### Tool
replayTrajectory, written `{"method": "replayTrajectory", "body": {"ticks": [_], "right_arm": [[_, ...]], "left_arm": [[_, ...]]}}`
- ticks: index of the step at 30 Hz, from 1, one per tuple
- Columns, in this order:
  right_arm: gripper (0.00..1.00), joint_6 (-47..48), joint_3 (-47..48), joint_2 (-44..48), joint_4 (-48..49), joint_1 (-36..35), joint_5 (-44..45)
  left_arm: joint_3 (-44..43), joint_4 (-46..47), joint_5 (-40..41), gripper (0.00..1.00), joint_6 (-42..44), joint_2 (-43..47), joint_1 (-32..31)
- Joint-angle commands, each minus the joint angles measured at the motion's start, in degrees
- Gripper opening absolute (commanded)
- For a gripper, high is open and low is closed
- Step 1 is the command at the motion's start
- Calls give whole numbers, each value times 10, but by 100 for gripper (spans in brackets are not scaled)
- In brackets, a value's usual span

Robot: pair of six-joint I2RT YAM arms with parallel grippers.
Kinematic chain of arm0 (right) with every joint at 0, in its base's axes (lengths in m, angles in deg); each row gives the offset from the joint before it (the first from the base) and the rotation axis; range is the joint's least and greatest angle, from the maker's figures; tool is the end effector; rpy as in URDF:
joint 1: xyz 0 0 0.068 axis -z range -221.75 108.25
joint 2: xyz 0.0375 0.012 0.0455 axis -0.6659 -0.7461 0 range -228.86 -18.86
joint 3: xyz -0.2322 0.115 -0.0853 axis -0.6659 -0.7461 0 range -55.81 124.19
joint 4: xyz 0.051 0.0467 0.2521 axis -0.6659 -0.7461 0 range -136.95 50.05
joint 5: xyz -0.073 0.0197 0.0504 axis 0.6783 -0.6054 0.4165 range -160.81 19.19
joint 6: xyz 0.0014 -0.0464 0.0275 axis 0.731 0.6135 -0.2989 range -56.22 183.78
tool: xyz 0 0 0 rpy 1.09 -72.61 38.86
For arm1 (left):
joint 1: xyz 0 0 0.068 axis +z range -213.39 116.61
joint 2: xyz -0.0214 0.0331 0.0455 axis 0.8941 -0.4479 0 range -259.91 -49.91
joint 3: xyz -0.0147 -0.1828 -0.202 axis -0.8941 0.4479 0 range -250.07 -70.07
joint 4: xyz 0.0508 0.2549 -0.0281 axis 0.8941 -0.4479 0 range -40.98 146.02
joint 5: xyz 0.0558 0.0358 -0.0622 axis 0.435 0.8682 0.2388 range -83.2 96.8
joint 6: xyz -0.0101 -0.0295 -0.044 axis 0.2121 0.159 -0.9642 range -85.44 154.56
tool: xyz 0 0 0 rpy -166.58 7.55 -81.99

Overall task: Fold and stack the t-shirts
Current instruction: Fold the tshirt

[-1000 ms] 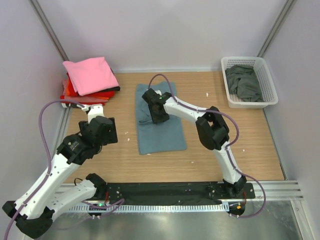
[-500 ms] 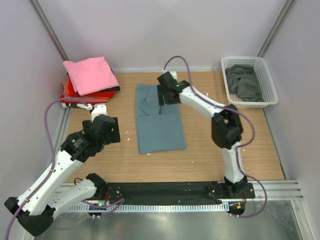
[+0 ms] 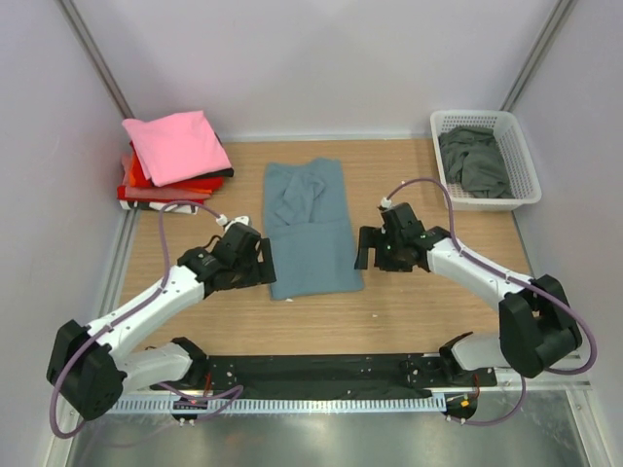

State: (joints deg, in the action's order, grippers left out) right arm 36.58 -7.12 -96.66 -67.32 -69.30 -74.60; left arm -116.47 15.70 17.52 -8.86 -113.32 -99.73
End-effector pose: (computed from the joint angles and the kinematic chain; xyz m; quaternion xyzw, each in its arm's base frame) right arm 0.2364 0.1260 0.2134 -0.0125 0.9570 0.1606 0.2413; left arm 0.1751 -0.1204 0.2436 -0.0852 0.9520 -0.1107 0.2723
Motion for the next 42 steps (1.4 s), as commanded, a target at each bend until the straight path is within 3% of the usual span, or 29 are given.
{"method": "replayTrajectory", "body": {"ticks": [1,9,22,26,33,42], "right_arm": [[93,-12,-45,32,58,21,-74],[72,-56,-123,9,167,31,-176],[45,-66,-159,-35,213,31,-199],[43,-66,-158,-41,217,31,-201],[41,-62,-156,-46,217,32,-202],[41,-61,-156,-48,215,31,-201]], "left_arm": [[37,123,-54,84,-37,-4,3],[113,196,-48,77,-66,-32,3],[160,255,-26,68,-86,-93,3],[166,276,-32,64,-89,-111,4],[174,281,-56,50,-95,-118,3],[218,242,-45,50,-101,-38,3]]}}
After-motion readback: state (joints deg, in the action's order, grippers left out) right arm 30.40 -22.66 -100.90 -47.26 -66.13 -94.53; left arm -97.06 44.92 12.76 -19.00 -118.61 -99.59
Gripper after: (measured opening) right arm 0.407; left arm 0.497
